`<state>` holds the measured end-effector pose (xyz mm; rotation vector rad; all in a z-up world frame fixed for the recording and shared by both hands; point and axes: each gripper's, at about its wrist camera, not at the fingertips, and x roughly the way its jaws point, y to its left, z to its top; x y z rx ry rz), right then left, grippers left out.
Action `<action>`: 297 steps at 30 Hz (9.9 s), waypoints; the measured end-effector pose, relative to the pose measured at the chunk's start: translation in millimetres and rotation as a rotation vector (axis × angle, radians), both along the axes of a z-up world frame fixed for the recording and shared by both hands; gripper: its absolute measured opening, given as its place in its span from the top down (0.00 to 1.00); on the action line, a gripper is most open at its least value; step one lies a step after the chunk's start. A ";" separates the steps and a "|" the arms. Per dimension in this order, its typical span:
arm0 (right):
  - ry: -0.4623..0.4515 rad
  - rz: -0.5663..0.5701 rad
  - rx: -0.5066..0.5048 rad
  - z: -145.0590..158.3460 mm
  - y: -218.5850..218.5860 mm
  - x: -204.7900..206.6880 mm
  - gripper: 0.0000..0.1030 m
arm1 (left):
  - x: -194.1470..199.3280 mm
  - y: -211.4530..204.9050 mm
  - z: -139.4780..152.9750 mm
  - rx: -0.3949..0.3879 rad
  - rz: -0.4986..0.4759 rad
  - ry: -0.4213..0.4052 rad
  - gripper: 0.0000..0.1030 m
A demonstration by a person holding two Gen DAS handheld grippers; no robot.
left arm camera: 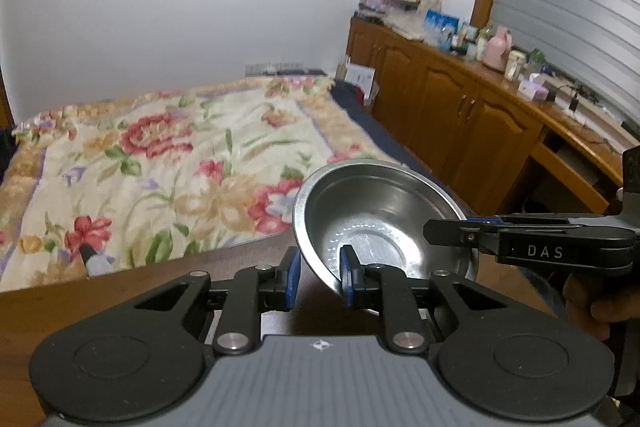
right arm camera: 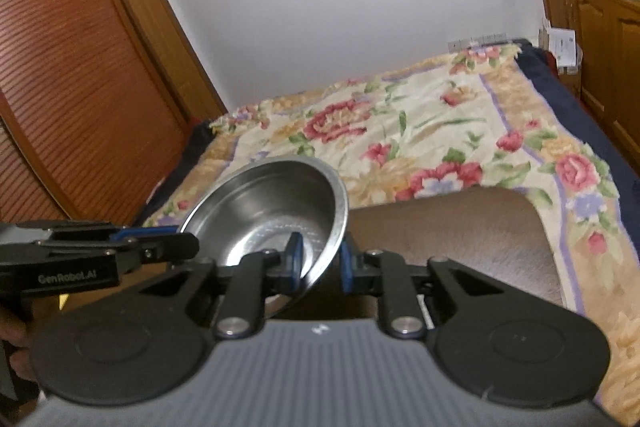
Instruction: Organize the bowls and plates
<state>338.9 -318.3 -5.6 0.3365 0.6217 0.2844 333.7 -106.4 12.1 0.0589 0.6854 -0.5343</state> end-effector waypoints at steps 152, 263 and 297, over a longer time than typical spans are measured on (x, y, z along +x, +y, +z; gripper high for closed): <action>-0.246 -0.054 -0.211 -41.0 56.1 -211.0 0.49 | -252.1 80.2 -57.8 -0.029 0.110 -0.141 0.38; -0.282 0.161 0.026 18.7 127.9 -195.0 0.70 | -294.5 172.5 15.6 -0.060 0.284 -0.193 0.68; -0.224 0.235 -0.131 -33.1 173.7 -171.1 0.71 | -263.5 193.3 -47.8 -0.002 0.336 -0.128 0.68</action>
